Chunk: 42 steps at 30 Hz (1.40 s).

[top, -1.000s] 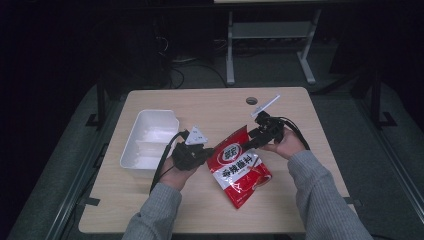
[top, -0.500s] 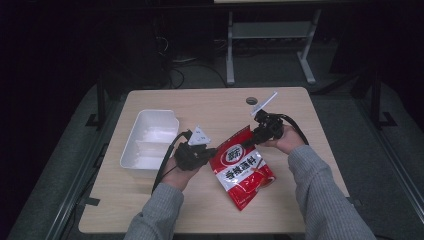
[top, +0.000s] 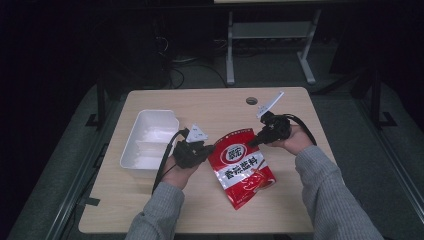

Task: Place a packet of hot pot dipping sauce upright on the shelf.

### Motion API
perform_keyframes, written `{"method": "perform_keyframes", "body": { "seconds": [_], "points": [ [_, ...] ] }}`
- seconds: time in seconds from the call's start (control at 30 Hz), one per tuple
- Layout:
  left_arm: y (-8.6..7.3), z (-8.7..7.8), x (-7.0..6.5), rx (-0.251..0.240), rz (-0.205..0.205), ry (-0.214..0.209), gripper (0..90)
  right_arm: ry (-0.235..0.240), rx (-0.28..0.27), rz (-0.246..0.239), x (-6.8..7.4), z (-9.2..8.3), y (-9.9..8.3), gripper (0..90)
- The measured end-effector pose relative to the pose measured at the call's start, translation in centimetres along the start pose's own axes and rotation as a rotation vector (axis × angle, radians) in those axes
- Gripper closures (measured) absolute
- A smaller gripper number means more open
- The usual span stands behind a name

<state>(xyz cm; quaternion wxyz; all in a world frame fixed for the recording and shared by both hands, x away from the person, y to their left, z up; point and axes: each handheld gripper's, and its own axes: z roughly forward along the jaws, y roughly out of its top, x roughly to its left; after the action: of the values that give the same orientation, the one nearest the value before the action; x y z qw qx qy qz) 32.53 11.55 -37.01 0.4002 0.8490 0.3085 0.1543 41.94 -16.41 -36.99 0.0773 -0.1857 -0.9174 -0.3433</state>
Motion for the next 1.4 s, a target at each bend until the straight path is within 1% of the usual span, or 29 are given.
{"method": "perform_keyframes", "body": {
  "seconds": [0.07, 0.13, 0.2, 0.3, 0.37, 0.47, 0.57, 0.6, 0.67, 0.7, 0.77, 0.83, 0.93, 0.97, 1.03, 1.13, 1.23, 1.3, 1.4],
  "points": [
    [0.0, 0.0, 0.0, -0.002, -0.002, 0.001, 89.9, 0.01, 0.003, -0.008, 0.2, -0.2, 0.0, 84.7],
    [0.1, 0.0, 0.0, -0.006, -0.004, 0.0, 89.9, 0.013, 0.016, -0.002, 0.2, -0.2, -0.1, 80.1],
    [0.2, 0.1, -0.2, 0.002, 0.006, 0.002, 90.0, 0.02, 0.033, -0.001, 0.2, 0.1, -0.1, 76.7],
    [0.3, 0.3, -0.4, -0.001, 0.009, 0.0, 90.0, 0.035, 0.043, -0.016, 0.4, 0.6, 0.1, 75.2],
    [0.4, 0.3, -0.5, -0.003, 0.013, 0.0, 90.0, 0.043, 0.041, -0.029, 0.6, 0.8, 0.3, 77.5],
    [0.5, 0.3, -0.7, -0.005, 0.02, -0.007, 90.0, 0.027, 0.07, -0.031, 0.7, 1.3, 0.4, 78.0],
    [0.4, 0.3, -0.8, -0.003, 0.022, -0.012, 89.9, 0.009, 0.096, -0.049, 0.9, 1.6, 0.5, 84.7],
    [0.4, 0.3, -0.7, -0.004, 0.023, -0.015, 89.9, 0.008, 0.099, -0.047, 1.0, 1.7, 0.5, 86.9],
    [0.3, 0.4, -0.7, 0.007, 0.021, -0.026, 89.4, 0.017, 0.106, -0.05, 1.2, 1.6, 0.5, 88.0],
    [0.2, 0.4, -0.6, 0.007, 0.018, -0.028, 88.1, 0.023, 0.115, -0.054, 1.3, 1.6, 0.6, 88.1],
    [0.0, 0.4, -0.6, 0.009, 0.021, -0.025, 82.2, 0.022, 0.134, -0.061, 1.6, 1.4, 0.6, 88.2],
    [-0.1, 0.2, -0.5, 0.0, 0.016, -0.022, 74.7, 0.013, 0.139, -0.07, 1.8, 1.0, 0.6, 88.2],
    [-0.2, -0.3, -0.6, -0.027, 0.004, -0.012, 65.2, 0.006, 0.137, -0.056, 2.0, 0.3, 0.4, 88.2],
    [-0.3, -0.5, -0.6, -0.033, 0.008, -0.014, 62.4, -0.002, 0.138, -0.052, 2.0, 0.0, 0.3, 88.2],
    [-0.4, -0.8, -0.9, -0.031, 0.029, 0.012, 58.3, -0.01, 0.136, -0.039, 2.0, -0.5, 0.0, 88.2],
    [-0.8, -1.3, -1.1, -0.031, 0.039, 0.02, 54.2, -0.018, 0.121, 0.001, 2.0, -1.4, -0.6, 88.2],
    [-1.3, -1.7, -1.2, -0.037, 0.04, 0.031, 51.5, -0.015, 0.099, 0.015, 2.3, -2.2, -1.1, 88.2],
    [-1.9, -1.9, -1.3, -0.04, 0.033, 0.018, 50.3, -0.017, 0.085, 0.028, 2.7, -2.7, -1.2, 88.2],
    [-2.9, -2.1, -1.6, -0.033, 0.041, 0.014, 49.1, -0.023, 0.069, 0.032, 3.3, -3.6, -1.3, 88.3]
  ]
}}
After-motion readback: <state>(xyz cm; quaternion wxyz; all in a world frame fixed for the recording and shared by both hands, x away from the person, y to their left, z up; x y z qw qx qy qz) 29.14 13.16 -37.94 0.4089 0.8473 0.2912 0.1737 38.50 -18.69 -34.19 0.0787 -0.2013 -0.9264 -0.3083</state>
